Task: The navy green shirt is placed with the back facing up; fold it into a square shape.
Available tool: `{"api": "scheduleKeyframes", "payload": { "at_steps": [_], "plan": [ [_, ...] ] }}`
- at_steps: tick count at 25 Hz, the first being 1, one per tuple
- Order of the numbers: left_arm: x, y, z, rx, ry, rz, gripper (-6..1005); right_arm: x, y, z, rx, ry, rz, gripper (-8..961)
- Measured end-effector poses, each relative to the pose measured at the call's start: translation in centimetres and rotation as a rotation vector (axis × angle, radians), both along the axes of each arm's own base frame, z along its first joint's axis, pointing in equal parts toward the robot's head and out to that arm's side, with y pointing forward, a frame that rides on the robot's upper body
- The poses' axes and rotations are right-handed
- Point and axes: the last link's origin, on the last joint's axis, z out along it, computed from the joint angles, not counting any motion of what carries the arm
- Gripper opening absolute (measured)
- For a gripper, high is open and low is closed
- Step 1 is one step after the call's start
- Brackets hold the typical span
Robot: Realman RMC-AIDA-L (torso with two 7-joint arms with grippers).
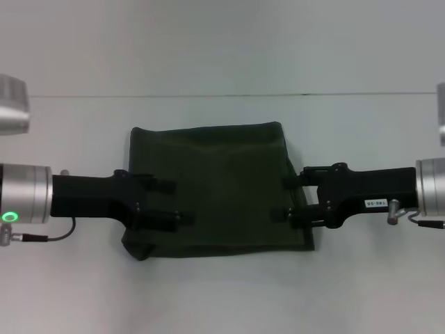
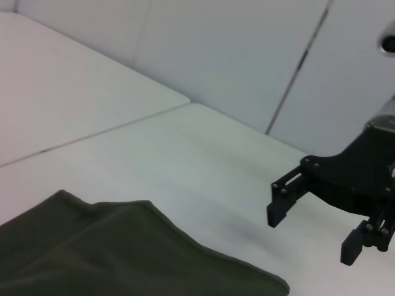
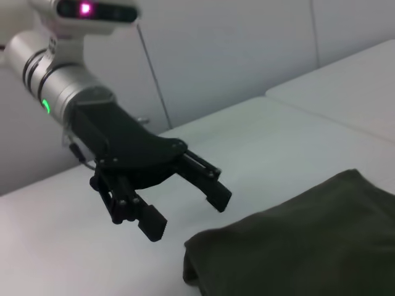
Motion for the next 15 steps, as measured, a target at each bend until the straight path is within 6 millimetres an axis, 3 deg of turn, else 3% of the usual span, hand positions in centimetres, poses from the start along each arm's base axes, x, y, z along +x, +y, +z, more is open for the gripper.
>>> {"api": "scheduleKeyframes", "payload": {
  "at_steps": [15],
  "plan": [
    [0.41,0.56,0.49,0.024,0.020,-0.015,887,-0.29,0.55,0.91,0.047,-0.021,0.038,801]
  ]
}}
